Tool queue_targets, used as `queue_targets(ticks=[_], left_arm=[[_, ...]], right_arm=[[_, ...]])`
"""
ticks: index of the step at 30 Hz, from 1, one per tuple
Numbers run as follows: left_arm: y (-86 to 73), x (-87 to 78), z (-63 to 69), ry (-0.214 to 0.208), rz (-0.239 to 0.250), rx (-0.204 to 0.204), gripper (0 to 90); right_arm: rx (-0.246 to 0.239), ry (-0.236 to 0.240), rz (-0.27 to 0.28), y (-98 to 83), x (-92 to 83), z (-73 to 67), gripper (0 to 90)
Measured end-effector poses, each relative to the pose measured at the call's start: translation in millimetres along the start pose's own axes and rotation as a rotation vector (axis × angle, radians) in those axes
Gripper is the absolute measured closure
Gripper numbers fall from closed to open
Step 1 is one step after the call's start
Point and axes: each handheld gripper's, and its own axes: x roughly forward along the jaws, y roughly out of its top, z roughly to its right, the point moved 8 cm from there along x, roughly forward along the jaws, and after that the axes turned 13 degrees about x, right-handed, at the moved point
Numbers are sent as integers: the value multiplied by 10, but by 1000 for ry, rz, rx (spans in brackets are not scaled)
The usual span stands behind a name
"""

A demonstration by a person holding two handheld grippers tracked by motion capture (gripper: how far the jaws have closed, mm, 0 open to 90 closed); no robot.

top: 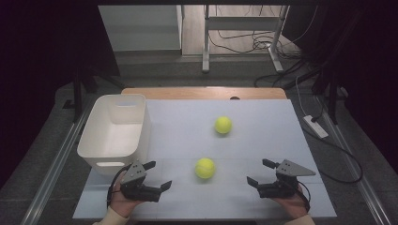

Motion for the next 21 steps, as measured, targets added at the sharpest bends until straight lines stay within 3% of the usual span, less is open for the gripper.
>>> queue_targets(ticks=[21], left_arm=[[79,51,13,-14,1,-3,78]], right_arm=[[17,1,-1,-46,-24,21,71]])
